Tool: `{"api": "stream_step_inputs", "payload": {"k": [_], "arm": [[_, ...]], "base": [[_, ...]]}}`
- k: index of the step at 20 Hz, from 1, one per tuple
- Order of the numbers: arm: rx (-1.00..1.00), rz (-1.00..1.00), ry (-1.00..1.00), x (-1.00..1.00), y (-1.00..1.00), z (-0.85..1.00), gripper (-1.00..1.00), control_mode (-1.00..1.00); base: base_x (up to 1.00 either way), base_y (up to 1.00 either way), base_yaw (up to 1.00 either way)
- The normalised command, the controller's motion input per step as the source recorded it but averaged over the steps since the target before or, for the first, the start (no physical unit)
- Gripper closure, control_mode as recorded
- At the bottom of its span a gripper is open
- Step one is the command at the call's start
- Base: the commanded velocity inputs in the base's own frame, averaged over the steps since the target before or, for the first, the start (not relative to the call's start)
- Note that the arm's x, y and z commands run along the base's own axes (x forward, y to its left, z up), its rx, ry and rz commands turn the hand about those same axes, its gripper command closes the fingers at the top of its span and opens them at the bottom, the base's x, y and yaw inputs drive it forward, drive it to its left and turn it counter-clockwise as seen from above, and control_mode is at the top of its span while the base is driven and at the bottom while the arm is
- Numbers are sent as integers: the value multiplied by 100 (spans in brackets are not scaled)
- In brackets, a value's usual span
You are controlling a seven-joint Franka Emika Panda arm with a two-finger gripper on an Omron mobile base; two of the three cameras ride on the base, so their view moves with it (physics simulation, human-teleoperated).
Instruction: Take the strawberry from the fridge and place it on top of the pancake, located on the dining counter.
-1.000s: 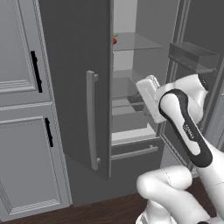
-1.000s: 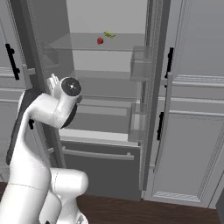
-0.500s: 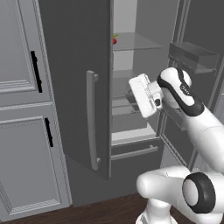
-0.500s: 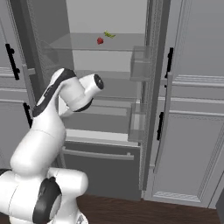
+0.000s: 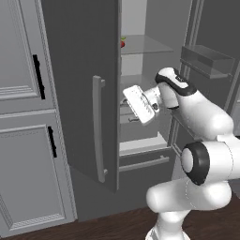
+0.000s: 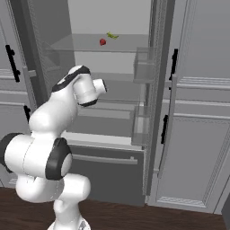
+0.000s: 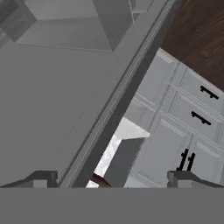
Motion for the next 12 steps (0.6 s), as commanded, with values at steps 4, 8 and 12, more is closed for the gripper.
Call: {"api": "stream_step_inputs", "payload": {"k": [4,8,12], "arm": [[5,12,0,22,28,-14,-100,-100],[6,5,0,25,28,-3,-100,-100],[0,0,0,-8,54,-17,-100,-100]], "base": [[0,0,0],[0,0,0],[0,0,0]]}}
